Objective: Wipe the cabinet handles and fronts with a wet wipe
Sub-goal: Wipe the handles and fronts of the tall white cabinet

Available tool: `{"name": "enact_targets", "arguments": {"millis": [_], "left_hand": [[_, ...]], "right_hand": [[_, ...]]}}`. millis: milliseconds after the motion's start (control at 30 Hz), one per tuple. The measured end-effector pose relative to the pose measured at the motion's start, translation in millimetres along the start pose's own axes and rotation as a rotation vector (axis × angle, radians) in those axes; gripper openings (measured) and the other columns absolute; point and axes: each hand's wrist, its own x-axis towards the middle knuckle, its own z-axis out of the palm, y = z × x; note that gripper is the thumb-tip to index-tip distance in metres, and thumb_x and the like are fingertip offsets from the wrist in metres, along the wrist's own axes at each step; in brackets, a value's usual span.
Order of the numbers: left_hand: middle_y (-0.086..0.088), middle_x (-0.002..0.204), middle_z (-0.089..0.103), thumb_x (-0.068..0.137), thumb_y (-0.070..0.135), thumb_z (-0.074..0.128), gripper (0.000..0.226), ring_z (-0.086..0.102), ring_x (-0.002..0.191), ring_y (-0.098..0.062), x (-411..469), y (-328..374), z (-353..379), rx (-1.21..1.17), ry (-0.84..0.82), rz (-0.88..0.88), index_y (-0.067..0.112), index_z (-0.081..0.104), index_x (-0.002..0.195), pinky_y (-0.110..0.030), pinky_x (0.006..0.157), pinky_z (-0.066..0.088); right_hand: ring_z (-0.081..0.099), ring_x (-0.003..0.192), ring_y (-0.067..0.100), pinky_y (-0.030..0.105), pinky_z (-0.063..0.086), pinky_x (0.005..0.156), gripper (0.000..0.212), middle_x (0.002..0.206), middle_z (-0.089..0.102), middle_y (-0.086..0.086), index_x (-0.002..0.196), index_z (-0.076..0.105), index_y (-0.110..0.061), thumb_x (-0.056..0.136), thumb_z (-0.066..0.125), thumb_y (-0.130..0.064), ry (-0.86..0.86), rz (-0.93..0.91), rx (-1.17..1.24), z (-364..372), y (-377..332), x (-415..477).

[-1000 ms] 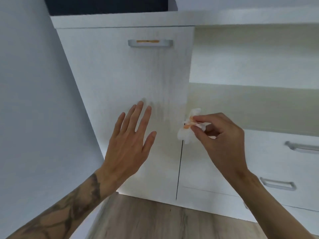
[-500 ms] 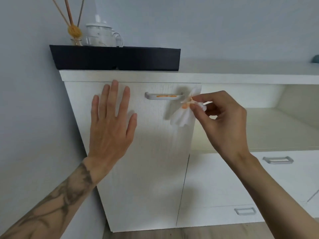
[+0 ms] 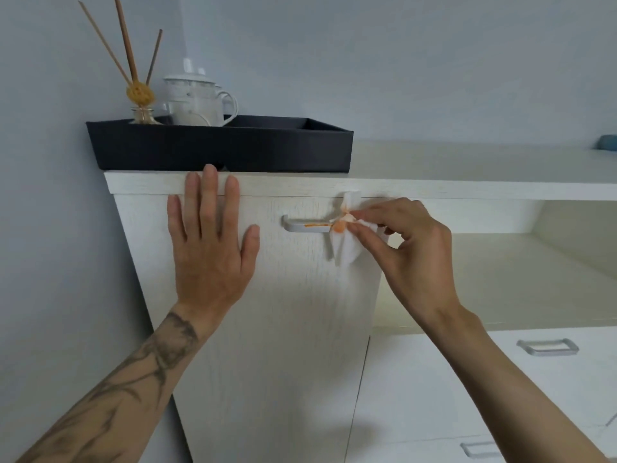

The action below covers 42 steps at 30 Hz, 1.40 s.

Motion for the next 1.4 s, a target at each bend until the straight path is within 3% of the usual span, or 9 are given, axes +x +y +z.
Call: {"name": "enact_targets", "arguments": {"millis": [133, 300, 700, 900, 1100, 1233, 1400], "left_hand": [[-0.015, 0.177, 0.010, 0.114, 0.042, 0.035, 0.070, -0.003, 0.166, -0.029, -3, -6, 12, 0.009, 0.059, 0.020, 0.015, 0.008, 0.172, -0.054, 0.134, 0.004], [-0.017, 0.176, 0.013, 0.113, 0.043, 0.033, 0.070, -0.003, 0.166, -0.028, -4, -6, 13, 0.002, 0.074, 0.022, 0.013, 0.011, 0.172, -0.053, 0.134, 0.003], [-0.018, 0.174, 0.015, 0.112, 0.042, 0.034, 0.070, -0.003, 0.166, -0.027, -3, -7, 13, 0.005, 0.089, 0.025, 0.011, 0.013, 0.171, -0.053, 0.134, 0.003], [-0.018, 0.175, 0.014, 0.112, 0.042, 0.033, 0.071, -0.003, 0.166, -0.028, -4, -7, 13, 0.018, 0.091, 0.035, 0.013, 0.008, 0.172, -0.053, 0.134, 0.003], [-0.019, 0.175, 0.015, 0.112, 0.042, 0.033, 0.070, -0.002, 0.166, -0.029, -4, -7, 12, 0.013, 0.097, 0.033, 0.011, 0.012, 0.171, -0.053, 0.134, 0.003], [-0.019, 0.174, 0.015, 0.111, 0.042, 0.033, 0.071, -0.002, 0.165, -0.029, -3, -7, 11, 0.013, 0.086, 0.033, 0.012, 0.011, 0.171, -0.052, 0.134, 0.002], [-0.019, 0.175, 0.015, 0.112, 0.041, 0.033, 0.070, -0.002, 0.166, -0.029, -4, -7, 12, 0.016, 0.090, 0.033, 0.011, 0.012, 0.172, -0.053, 0.134, 0.004]], "right_hand": [[0.061, 0.104, 0.015, 0.019, 0.045, 0.091, 0.011, 0.107, 0.076, -0.011, 0.106, 0.082, -0.026, 0.096, 0.079, -0.024, 0.042, -0.112, -0.059, 9, 6, 2], [0.057, 0.106, 0.015, 0.039, 0.049, 0.093, 0.015, 0.106, 0.071, -0.014, 0.111, 0.081, -0.023, 0.097, 0.077, -0.025, -0.006, -0.218, -0.062, 13, 6, 6], [0.056, 0.108, 0.015, 0.043, 0.048, 0.093, 0.012, 0.109, 0.072, -0.012, 0.110, 0.080, -0.024, 0.098, 0.077, -0.023, -0.001, -0.199, -0.062, 9, 14, 3], [0.059, 0.110, 0.019, 0.038, 0.044, 0.096, 0.013, 0.110, 0.074, -0.009, 0.111, 0.080, -0.024, 0.100, 0.074, -0.027, -0.011, -0.191, -0.009, 36, -7, 4], [0.058, 0.108, 0.021, 0.046, 0.047, 0.092, 0.010, 0.110, 0.073, -0.011, 0.108, 0.080, -0.025, 0.099, 0.077, -0.022, 0.067, -0.142, -0.034, 25, 3, -2], [0.054, 0.110, 0.014, 0.033, 0.042, 0.096, 0.014, 0.110, 0.073, -0.010, 0.111, 0.081, -0.022, 0.099, 0.075, -0.026, 0.019, -0.175, -0.004, 45, -12, 3], [0.047, 0.111, 0.007, 0.035, 0.033, 0.092, 0.013, 0.112, 0.073, -0.014, 0.108, 0.080, -0.027, 0.100, 0.072, -0.032, 0.087, -0.169, -0.081, 29, 0, 0]]}}
